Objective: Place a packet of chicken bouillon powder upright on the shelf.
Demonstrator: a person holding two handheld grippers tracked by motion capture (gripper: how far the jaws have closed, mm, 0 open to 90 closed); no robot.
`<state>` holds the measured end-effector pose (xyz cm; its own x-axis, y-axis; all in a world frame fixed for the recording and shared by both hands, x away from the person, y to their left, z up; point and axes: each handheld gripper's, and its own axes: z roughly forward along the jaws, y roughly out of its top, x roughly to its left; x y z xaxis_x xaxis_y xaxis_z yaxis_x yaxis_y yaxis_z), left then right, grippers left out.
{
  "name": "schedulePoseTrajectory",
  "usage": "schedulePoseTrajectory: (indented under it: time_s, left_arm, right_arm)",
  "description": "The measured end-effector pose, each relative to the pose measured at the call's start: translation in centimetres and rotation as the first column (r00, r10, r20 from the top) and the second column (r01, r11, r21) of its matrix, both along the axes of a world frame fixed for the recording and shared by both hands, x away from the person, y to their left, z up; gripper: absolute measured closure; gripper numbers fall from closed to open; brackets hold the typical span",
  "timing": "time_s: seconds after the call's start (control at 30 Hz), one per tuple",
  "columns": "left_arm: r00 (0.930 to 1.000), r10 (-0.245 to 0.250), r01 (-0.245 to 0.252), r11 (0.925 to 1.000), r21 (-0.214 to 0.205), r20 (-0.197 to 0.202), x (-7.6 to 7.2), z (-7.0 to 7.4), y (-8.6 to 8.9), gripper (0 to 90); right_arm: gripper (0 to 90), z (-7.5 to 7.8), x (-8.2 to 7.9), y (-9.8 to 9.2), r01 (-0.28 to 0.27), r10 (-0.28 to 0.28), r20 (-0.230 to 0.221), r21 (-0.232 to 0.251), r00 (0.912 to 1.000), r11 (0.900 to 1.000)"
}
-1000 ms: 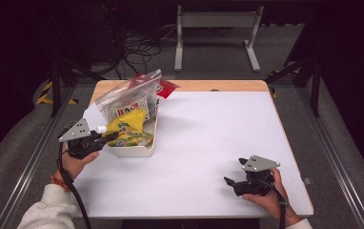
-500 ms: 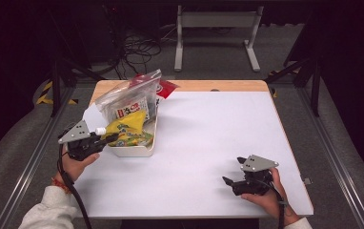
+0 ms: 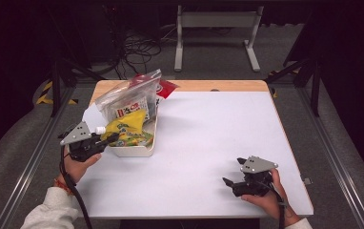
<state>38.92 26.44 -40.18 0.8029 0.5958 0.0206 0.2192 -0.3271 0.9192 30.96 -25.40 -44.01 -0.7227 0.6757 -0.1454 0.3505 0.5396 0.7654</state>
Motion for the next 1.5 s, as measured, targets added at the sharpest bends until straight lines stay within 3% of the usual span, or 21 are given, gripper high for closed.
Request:
schedulePoseTrajectory:
  time_s: [0.27, 0.53, 0.8, 0.97, 1.3, 1.5]
  left_arm:
    - [0.9998, 0.022, -0.022, 0.9996, -0.02, 0.001, -0.1, 0.1, -0.1, 83.4]
    - [0.9994, 0.029, -0.028, 0.9993, -0.023, 0.021, -0.4, 0.5, -0.4, 81.2]
    - [0.9975, 0.055, -0.052, 0.9972, -0.053, 0.044, -0.9, 1.2, -0.3, 76.2]
    - [0.9926, 0.101, -0.096, 0.9924, -0.077, 0.067, -1.4, 1.8, -0.3, 70.1]
    - [0.9761, 0.181, -0.17, 0.9804, -0.1, 0.12, -3.2, 2.9, -0.1, 59.5]
    - [0.9715, 0.197, -0.19, 0.9797, -0.064, 0.132, -4.0, 2.9, -0.3, 54.8]
  right_arm:
    - [15.2, 0.0, 0.0, -0.1, -0.002, 0.002, 0.001, 0.0, 1.0, 1.0]
    - [15.2, 0.0, 0.0, 0.0, -0.006, 0.006, -0.002, -0.003, 1.0, 1.0]
    - [15.1, 0.0, -0.1, -0.1, -0.006, 0.006, -0.003, 0.0, 1.0, 1.0]
    - [15.2, 0.1, -0.1, -0.2, -0.004, 0.004, -0.001, 0.003, 1.0, 1.0]
    - [15.2, 0.2, -0.2, -0.3, -0.003, 0.003, 0.005, 0.005, 1.0, 1.0]
    - [15.2, 0.5, -0.2, -0.5, 0.004, -0.004, 0.013, 0.011, 0.9999, 0.9999]
